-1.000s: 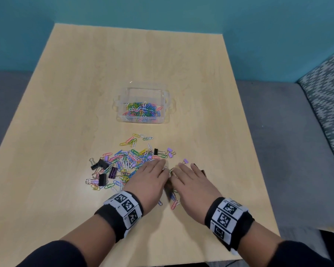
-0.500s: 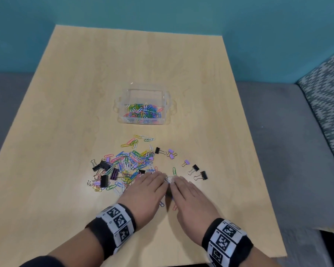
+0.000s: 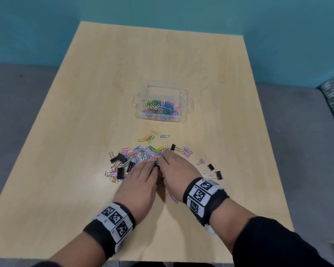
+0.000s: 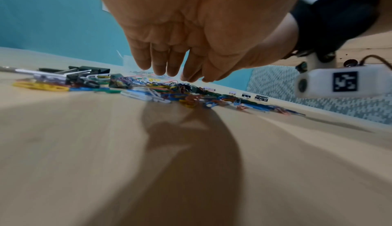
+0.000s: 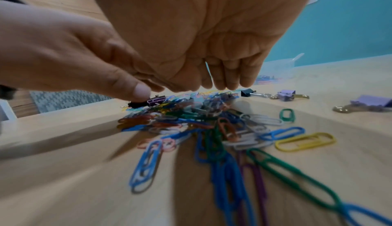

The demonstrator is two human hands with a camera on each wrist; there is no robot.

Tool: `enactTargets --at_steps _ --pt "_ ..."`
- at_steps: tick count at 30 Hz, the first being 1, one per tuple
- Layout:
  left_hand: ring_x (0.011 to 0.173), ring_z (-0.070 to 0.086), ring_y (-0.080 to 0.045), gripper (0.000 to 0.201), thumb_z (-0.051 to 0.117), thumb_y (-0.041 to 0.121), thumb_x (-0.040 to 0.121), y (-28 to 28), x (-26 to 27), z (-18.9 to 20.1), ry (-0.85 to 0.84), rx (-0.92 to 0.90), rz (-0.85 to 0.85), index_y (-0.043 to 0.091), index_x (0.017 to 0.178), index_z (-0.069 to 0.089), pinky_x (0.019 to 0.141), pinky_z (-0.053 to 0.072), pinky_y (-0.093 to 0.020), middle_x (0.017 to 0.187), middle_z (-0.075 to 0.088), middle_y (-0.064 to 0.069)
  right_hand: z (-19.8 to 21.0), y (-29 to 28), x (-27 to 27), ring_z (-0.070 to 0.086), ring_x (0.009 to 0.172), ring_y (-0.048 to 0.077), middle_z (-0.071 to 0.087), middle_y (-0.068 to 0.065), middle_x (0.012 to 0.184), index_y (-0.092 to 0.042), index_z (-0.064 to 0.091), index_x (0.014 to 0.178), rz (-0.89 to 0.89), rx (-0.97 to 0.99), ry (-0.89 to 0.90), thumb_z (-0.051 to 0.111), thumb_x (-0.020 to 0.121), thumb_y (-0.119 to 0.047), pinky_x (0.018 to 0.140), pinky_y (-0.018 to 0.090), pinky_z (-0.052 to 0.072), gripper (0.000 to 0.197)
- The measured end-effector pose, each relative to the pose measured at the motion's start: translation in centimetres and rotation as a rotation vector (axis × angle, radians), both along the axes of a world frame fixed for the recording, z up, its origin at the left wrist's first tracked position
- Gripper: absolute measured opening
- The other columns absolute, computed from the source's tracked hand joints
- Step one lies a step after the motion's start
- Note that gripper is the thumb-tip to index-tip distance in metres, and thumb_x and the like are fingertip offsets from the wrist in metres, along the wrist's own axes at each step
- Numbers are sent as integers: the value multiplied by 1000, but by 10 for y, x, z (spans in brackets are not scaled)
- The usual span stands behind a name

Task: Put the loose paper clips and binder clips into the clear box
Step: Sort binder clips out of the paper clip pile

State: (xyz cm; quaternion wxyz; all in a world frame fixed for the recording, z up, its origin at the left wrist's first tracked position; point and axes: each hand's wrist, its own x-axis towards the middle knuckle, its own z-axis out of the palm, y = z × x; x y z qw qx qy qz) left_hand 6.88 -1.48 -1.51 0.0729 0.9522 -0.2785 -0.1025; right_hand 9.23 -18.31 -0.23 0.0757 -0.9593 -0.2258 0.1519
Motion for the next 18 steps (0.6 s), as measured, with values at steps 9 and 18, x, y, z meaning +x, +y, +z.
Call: enactTargets --at_steps 9,18 --pt "128 43 -34 47 44 22 88 8 -13 2 -4 -78 21 6 131 49 103 39 -47 138 47 -16 2 -17 -6 52 110 37 49 19 126 -5 51 114 -78 46 -35 54 71 -3 89 41 45 43" --pt "141 24 -27 49 38 15 89 -21 43 4 32 9 -166 8 137 41 115 20 -42 153 28 -8 -9 -20 3 44 124 34 48 14 135 -5 49 127 -10 -8 -23 32 79 -17 104 47 36 53"
